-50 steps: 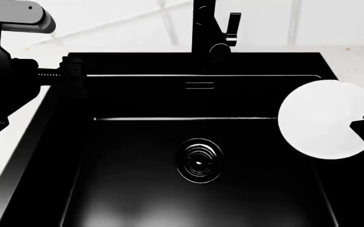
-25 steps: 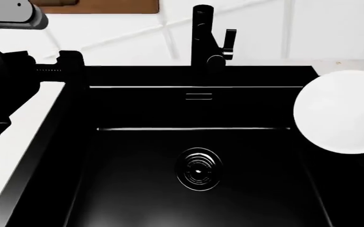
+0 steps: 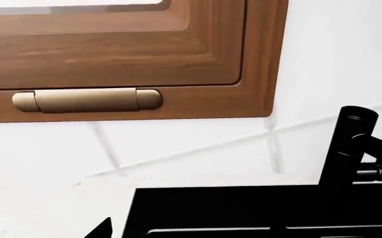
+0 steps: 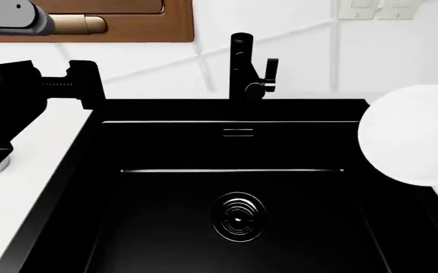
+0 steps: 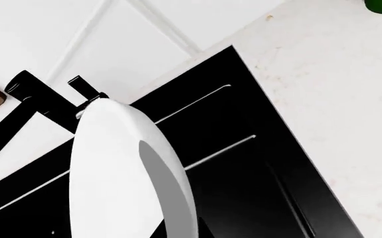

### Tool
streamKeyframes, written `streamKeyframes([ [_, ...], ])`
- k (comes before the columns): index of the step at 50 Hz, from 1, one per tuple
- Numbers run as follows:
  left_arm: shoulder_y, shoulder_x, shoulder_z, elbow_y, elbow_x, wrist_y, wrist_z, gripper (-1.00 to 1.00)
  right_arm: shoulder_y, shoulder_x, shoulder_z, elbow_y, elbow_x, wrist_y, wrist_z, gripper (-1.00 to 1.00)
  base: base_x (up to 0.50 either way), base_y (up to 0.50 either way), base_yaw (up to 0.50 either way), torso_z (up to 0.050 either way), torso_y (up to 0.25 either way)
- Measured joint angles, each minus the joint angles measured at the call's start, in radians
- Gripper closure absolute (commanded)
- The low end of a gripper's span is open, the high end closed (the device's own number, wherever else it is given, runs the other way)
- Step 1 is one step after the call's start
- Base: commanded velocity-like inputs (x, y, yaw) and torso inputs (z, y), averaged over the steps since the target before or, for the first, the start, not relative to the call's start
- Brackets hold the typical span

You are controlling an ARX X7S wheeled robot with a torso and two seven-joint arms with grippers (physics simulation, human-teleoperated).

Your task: Pick the cup and bowl from the sink and place them on the counter for drying.

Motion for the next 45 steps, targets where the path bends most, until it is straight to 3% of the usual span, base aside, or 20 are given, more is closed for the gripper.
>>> streamKeyframes([
  [15, 0.013, 0.005, 0.001, -0.016, -0.002, 0.014, -0.006, -1.00, -0.058, 0.009, 0.146, 0.006, -0.019, 0.002, 0.034, 1.00, 0.00, 0.00, 0.00, 0.000, 0.000],
  [34, 0.023, 0.010, 0.010, -0.026, 0.004, 0.024, 0.001, -1.00, -0.224, -0.024, 0.604, 0.056, -0.031, 0.127, 0.188, 1.00, 0.00, 0.00, 0.00, 0.000, 0.000],
  [45, 0.028, 0.012, 0.016, -0.028, 0.002, 0.027, -0.002, -1.00, -0.242, -0.067, 0.802, 0.080, -0.154, 0.210, 0.201, 1.00, 0.00, 0.00, 0.00, 0.000, 0.000],
])
